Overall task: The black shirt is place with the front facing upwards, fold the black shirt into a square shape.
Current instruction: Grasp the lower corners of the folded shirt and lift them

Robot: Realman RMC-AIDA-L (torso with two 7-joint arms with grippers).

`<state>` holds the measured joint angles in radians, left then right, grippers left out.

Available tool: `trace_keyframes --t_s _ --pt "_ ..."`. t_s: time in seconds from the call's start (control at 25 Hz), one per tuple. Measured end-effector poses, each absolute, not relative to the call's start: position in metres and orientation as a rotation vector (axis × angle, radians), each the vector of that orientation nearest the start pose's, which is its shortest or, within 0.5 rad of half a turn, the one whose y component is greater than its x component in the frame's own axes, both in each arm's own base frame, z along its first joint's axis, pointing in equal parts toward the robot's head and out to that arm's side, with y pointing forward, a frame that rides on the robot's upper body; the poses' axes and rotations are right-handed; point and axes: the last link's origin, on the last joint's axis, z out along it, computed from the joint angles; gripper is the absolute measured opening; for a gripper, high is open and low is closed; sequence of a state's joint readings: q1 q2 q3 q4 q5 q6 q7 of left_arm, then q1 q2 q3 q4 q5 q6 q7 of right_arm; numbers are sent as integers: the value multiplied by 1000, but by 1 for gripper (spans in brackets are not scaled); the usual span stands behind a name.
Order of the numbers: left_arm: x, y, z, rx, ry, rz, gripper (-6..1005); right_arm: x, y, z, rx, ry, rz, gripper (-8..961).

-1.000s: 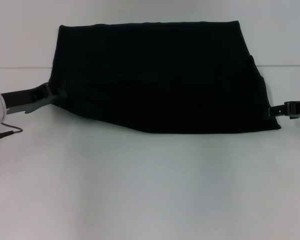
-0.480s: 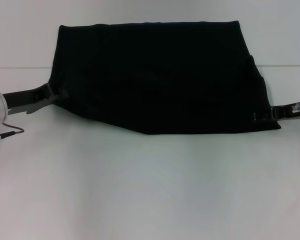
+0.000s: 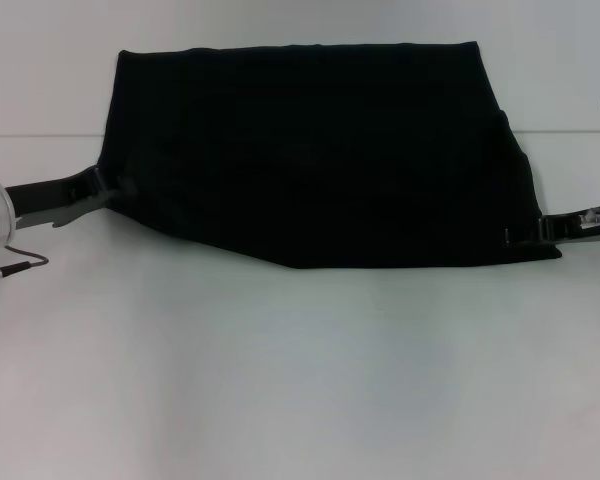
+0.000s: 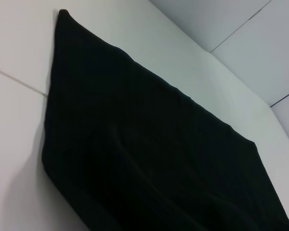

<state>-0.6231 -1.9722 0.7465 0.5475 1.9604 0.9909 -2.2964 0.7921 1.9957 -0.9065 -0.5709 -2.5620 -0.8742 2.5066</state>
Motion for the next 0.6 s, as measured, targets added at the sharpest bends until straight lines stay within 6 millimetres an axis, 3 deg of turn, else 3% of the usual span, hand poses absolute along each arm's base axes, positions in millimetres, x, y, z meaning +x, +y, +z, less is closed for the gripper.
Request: trace_keyframes --t_s 0.4,0.48,0.6 --pt "-303 412 40 -1862 -1670 -709 42 286 437 13 -2033 1414 -8 746" --pt "-303 412 39 -1863 -1670 -709 42 286 438 14 -2029 1417 0 497" --pt "-303 412 39 -1863 -1671 -709 42 286 438 15 -2027 1418 3 432"
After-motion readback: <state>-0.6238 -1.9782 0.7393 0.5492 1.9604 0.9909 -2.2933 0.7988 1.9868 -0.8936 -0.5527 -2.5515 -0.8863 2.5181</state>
